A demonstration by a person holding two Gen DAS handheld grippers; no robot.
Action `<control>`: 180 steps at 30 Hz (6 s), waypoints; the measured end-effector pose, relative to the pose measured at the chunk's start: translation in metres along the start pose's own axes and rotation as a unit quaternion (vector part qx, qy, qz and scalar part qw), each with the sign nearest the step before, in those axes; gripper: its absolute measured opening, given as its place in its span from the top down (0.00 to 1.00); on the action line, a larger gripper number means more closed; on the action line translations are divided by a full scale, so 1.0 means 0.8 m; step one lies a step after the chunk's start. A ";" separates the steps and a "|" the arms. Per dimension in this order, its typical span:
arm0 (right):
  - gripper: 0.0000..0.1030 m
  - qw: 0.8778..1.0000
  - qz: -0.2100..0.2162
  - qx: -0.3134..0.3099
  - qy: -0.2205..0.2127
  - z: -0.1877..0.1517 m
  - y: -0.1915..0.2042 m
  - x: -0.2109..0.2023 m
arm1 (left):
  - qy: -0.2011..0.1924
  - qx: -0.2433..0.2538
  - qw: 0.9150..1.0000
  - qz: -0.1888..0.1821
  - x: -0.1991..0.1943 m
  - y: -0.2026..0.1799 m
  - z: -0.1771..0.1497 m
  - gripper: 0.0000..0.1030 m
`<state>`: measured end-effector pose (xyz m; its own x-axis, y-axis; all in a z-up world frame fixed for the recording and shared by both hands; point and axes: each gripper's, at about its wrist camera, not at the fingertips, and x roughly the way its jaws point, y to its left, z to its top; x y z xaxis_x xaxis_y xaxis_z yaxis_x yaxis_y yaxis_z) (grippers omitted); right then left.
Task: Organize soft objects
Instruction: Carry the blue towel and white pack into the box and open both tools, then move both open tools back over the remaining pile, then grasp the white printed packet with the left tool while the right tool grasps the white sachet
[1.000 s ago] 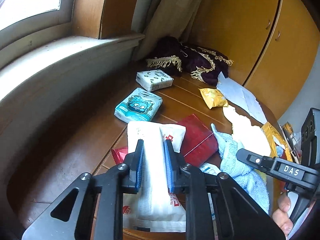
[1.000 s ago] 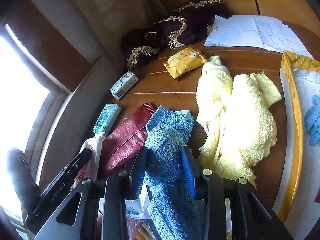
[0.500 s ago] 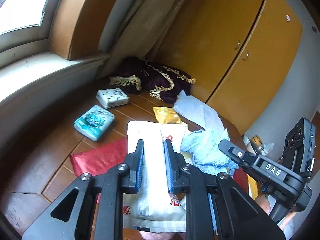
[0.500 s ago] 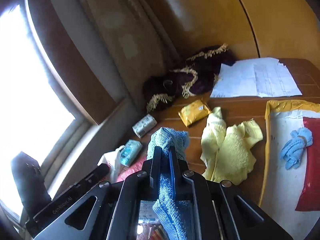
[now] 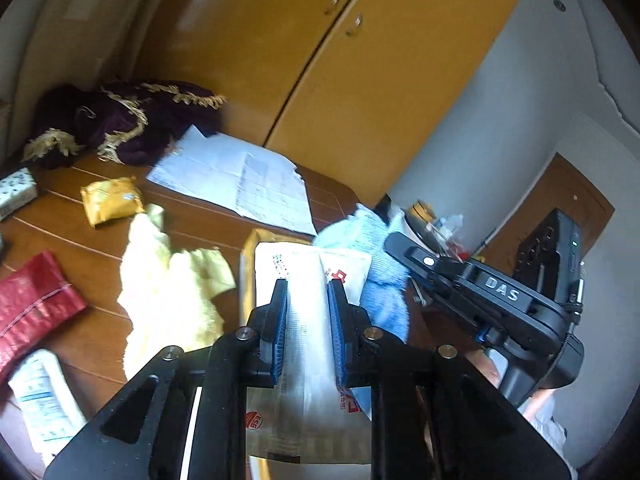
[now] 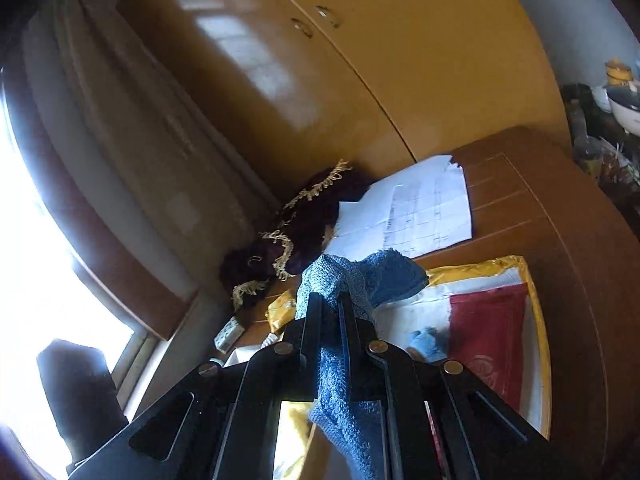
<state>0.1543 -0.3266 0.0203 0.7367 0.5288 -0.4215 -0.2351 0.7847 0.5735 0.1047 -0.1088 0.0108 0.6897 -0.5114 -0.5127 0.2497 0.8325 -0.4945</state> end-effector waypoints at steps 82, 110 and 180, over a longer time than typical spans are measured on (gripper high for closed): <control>0.25 0.977 -0.033 -0.157 0.140 -0.132 0.155 0.141 | -0.133 -0.110 0.974 0.149 -0.136 0.189 -0.072 0.27; 0.25 0.979 0.032 -0.107 0.167 -0.135 0.142 0.151 | -0.114 -0.116 0.975 0.149 -0.129 0.190 -0.073 0.27; 0.94 0.910 -0.116 -0.305 0.255 -0.229 0.144 0.122 | -0.022 -0.118 0.989 0.081 -0.123 0.220 -0.077 0.79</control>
<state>0.0827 -0.1252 -0.0836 0.4577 0.2861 -0.8418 -0.5338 0.8456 -0.0029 0.0389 0.0748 -0.0686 0.7380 -0.3616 -0.5698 -0.0282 0.8271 -0.5614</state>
